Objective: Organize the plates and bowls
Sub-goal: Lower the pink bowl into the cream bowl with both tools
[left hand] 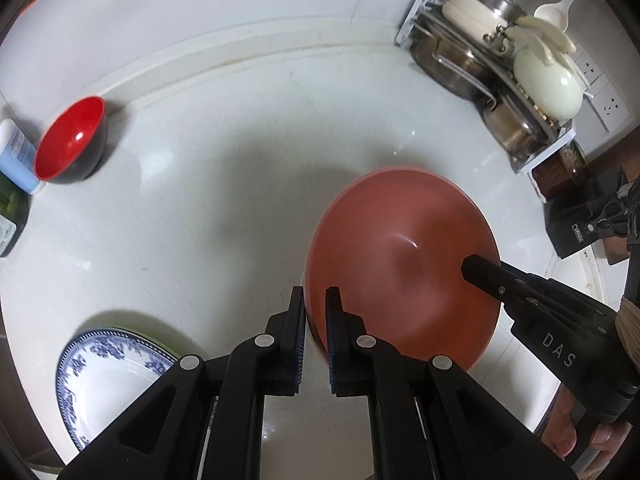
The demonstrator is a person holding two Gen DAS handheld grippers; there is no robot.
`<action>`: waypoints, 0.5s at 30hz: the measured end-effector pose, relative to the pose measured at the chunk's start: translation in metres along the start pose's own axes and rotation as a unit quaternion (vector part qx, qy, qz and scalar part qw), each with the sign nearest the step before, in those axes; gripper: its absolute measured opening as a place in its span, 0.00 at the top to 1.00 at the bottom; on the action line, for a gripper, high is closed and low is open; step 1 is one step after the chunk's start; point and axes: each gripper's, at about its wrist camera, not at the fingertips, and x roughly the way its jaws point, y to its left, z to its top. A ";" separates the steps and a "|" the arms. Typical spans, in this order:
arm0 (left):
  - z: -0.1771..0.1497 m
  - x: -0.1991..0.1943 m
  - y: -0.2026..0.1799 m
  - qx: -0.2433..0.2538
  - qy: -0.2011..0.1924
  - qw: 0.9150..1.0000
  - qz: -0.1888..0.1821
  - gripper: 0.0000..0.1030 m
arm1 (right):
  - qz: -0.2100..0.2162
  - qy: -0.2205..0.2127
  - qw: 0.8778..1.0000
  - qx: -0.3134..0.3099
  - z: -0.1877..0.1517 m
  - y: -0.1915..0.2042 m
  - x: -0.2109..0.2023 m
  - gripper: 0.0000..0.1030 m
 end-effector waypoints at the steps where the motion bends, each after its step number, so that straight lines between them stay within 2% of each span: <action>1: -0.001 0.002 -0.001 0.000 0.002 1.000 0.001 0.91 | -0.001 0.003 1.000 0.001 -0.001 -0.001 0.002 0.91; 15: -0.006 0.022 -0.007 0.001 0.029 1.000 0.013 0.86 | -0.004 0.038 0.999 0.001 -0.010 -0.016 0.026 0.91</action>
